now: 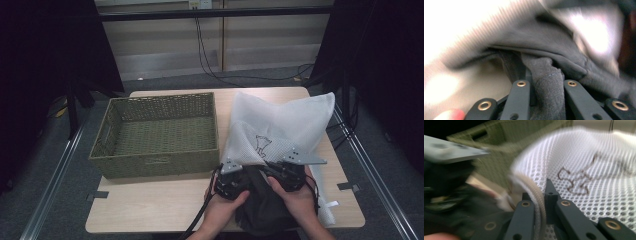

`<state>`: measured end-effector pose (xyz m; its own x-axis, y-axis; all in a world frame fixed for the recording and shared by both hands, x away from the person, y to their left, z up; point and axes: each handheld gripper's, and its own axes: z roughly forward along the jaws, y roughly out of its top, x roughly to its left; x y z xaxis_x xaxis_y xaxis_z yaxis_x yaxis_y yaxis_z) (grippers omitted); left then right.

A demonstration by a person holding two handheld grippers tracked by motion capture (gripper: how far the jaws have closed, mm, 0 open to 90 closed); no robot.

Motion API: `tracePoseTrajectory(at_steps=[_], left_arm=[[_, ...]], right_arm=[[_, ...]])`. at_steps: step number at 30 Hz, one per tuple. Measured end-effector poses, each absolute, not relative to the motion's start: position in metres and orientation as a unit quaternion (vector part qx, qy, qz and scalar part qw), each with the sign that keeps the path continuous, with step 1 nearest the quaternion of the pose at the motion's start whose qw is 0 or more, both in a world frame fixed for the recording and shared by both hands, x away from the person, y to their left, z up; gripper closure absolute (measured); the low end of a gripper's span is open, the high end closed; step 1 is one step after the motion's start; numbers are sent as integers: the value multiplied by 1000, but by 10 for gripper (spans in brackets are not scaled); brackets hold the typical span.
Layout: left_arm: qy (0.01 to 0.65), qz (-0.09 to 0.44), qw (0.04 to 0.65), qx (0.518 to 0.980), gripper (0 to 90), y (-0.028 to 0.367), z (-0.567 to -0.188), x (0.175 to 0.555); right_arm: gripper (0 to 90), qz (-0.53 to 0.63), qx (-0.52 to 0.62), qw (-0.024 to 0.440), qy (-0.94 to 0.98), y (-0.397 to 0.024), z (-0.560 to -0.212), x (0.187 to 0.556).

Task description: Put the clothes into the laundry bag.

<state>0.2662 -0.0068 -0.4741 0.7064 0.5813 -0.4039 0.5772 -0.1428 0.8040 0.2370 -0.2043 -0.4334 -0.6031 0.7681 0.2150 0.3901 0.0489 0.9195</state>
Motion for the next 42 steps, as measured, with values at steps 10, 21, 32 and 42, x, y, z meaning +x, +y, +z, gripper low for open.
tracePoseTrajectory(at_steps=[10, 21, 32, 42], left_arm=[[356, 18, 479, 802, 363, 35, -484, 265], [397, 78, 423, 811, 314, 72, -501, 259], [344, 40, 417, 840, 827, 46, -505, 260], [310, -5, 421, 852, 884, 54, -506, 260]], right_arm=[[889, 463, 480, 139, 733, -218, -489, 256], [889, 453, 468, 131, 748, -235, -487, 260], [847, 534, 400, 153, 729, -227, -443, 239], [881, 395, 453, 141, 787, -199, -482, 265]])
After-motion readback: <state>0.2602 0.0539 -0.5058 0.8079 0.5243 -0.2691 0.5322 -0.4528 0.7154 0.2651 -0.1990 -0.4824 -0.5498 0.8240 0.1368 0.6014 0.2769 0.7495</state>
